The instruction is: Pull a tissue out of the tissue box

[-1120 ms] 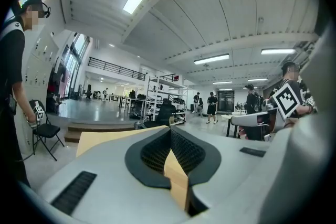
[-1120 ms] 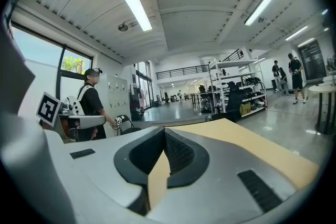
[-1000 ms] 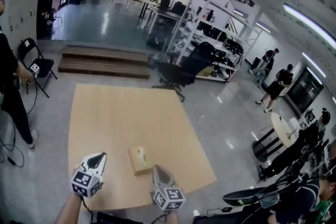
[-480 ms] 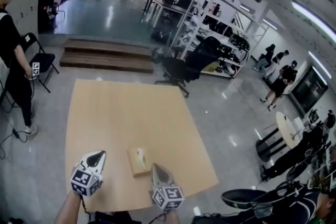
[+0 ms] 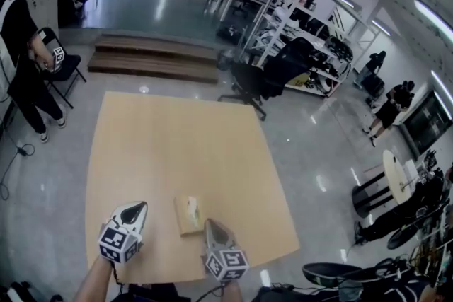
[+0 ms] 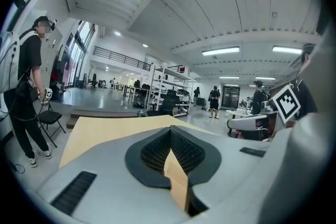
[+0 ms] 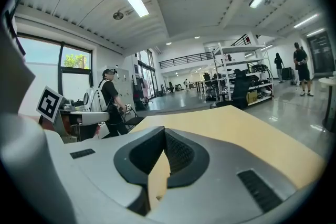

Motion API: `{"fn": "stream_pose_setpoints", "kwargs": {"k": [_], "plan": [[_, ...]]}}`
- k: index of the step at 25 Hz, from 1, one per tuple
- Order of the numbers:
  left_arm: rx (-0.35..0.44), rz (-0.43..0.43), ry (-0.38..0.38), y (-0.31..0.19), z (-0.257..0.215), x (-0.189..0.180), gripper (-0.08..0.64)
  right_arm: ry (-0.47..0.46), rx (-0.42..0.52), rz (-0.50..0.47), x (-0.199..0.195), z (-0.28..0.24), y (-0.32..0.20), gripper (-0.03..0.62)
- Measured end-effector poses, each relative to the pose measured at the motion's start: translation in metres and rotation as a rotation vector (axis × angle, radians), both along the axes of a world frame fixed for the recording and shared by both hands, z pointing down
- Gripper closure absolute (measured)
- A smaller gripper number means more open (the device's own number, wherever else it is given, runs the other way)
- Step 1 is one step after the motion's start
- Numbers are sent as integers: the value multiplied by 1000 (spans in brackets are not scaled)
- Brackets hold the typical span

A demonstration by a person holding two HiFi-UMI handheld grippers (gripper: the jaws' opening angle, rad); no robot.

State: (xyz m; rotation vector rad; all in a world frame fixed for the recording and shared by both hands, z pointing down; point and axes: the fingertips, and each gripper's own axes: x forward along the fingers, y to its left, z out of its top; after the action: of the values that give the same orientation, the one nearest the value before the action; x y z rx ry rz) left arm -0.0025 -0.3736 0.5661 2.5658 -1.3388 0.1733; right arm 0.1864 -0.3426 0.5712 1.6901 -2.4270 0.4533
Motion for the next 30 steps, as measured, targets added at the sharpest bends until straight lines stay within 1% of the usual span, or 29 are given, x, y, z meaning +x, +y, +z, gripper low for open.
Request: {"fn": "stream_pose_setpoints", "kwargs": {"k": [7, 16, 21, 30], "plan": [[-54, -24, 4, -2, 25, 3, 552, -3, -62, -9, 3, 26, -2, 581], [-114, -24, -11, -6, 54, 10, 552, -2, -124, -19, 7, 58, -8, 581], [-152, -32, -19, -7, 68, 5, 553, -8, -159, -30, -2, 73, -7, 581], [-211, -38, -28, -3, 98, 6, 552, -14, -210, -45, 2, 103, -2, 581]]}}
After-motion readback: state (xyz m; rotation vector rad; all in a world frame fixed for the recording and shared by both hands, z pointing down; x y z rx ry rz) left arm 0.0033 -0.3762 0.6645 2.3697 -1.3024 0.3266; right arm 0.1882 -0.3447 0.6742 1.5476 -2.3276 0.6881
